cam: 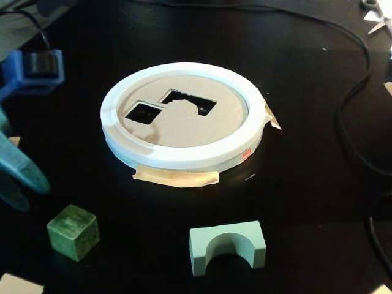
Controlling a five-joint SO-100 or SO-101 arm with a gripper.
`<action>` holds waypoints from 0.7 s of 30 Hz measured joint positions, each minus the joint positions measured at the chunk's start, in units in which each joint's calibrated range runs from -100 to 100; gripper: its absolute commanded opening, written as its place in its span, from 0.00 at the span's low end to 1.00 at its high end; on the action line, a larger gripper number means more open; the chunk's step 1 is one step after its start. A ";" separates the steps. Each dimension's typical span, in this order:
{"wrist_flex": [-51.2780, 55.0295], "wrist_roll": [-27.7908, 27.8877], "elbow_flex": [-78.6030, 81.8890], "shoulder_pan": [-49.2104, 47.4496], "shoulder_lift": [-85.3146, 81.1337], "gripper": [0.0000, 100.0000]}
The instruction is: Pick up the square block and drop it in corresponding square shaped hole
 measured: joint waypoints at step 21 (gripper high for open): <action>0.00 0.00 0.00 0.20 0.00 0.96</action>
